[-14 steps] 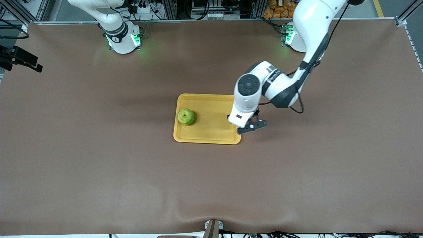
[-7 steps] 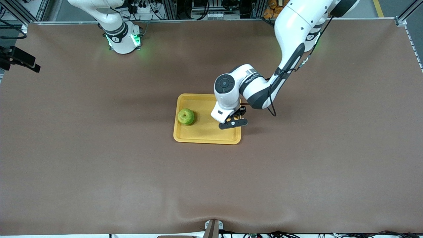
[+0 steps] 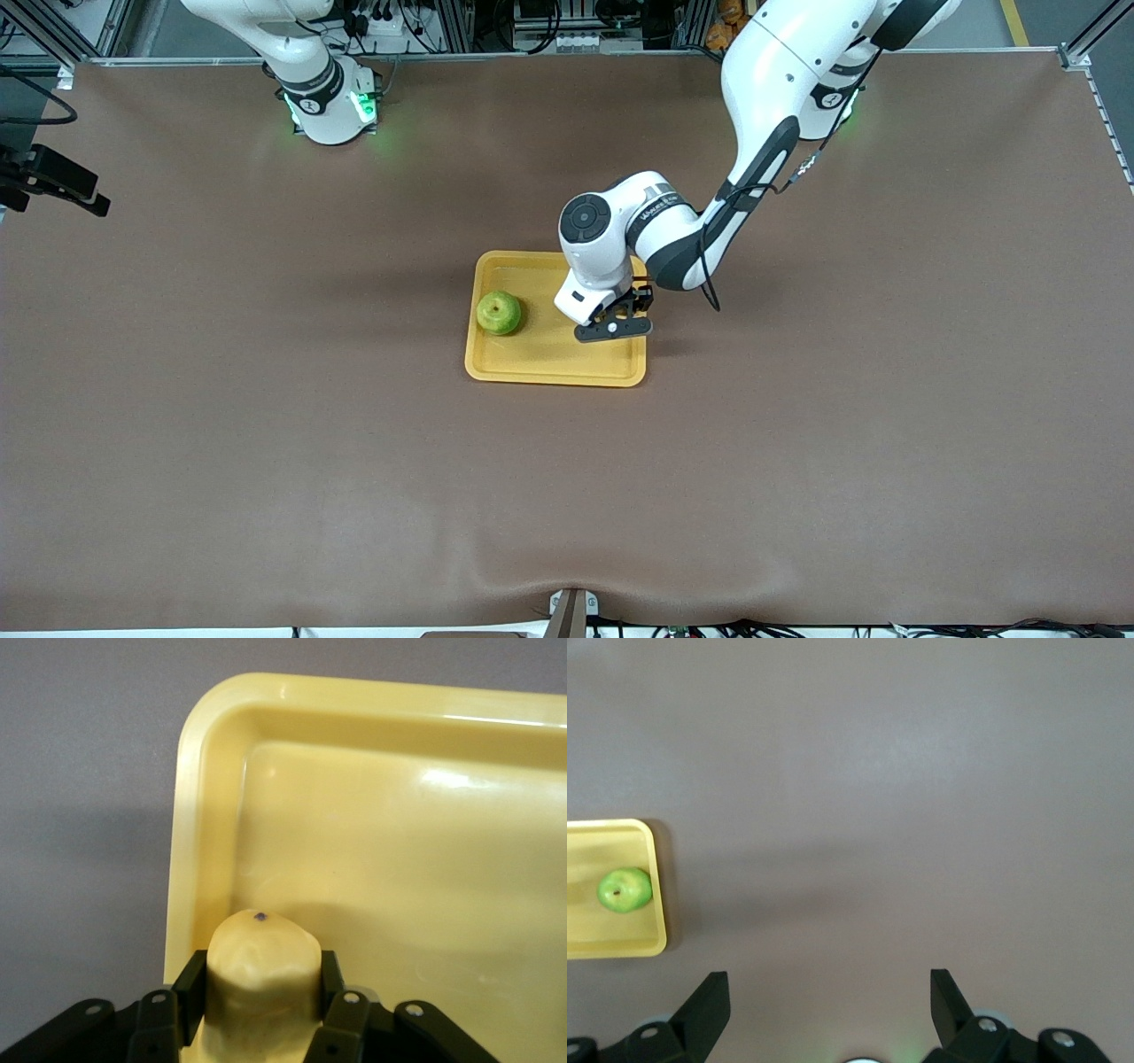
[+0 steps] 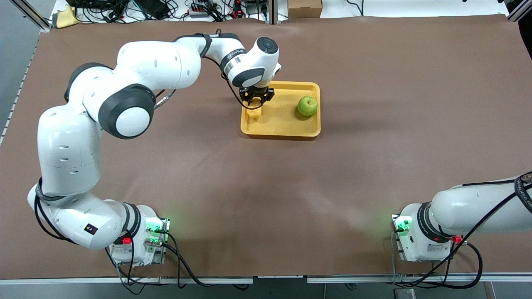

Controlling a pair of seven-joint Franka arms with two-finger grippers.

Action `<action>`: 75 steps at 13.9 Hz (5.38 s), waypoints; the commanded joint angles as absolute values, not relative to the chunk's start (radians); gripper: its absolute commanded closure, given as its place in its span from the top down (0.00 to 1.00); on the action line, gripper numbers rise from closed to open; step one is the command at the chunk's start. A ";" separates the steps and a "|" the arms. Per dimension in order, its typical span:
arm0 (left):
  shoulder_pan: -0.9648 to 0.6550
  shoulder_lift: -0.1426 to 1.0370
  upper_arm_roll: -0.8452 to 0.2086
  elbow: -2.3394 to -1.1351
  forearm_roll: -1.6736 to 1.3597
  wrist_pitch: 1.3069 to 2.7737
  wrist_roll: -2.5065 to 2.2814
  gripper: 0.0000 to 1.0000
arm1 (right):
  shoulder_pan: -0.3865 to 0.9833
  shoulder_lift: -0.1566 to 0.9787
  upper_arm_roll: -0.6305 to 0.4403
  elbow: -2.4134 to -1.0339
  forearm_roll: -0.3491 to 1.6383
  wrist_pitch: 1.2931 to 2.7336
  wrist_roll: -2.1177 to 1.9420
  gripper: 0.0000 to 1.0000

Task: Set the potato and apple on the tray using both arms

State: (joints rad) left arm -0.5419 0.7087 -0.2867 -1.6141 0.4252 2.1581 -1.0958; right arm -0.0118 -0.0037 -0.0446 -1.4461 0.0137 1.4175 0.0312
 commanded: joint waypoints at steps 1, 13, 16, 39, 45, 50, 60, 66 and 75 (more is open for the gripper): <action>-0.560 0.742 -0.275 -1.560 0.453 2.137 -1.115 0.00 | -0.031 -0.008 -0.048 -1.430 0.014 1.419 0.037 1.00; -0.569 0.761 -0.273 -1.554 0.465 2.137 -1.238 1.00 | -0.034 -0.008 -0.046 -1.430 0.009 1.420 0.038 1.00; -0.566 0.743 -0.273 -1.533 0.457 2.132 -1.241 1.00 | -0.034 -0.008 -0.048 -1.430 0.011 1.420 0.038 1.00; -0.098 0.108 -0.276 -1.417 0.161 1.416 -0.506 1.00 | -0.034 -0.009 -0.048 -1.430 0.011 1.413 0.040 1.00; -0.018 0.052 -0.275 -1.422 0.123 1.390 -0.427 1.00 | -0.034 -0.009 -0.048 -1.430 0.012 1.413 0.040 1.00; 0.057 0.048 -0.276 -1.424 0.121 1.391 -0.264 1.00 | -0.032 -0.009 -0.048 -1.430 0.012 1.413 0.038 1.00; -0.032 -0.101 -0.089 -1.626 0.034 1.471 -0.121 1.00 | -0.032 -0.009 -0.048 -1.430 0.012 1.411 0.037 1.00; -0.069 -0.259 -0.041 -1.894 0.031 1.629 -0.109 1.00 | -0.029 -0.009 -0.043 -1.430 0.014 1.408 0.031 1.00; -0.055 -0.196 -0.041 -1.704 0.041 1.522 -0.112 1.00 | -0.026 -0.009 -0.041 -1.430 0.014 1.393 0.031 1.00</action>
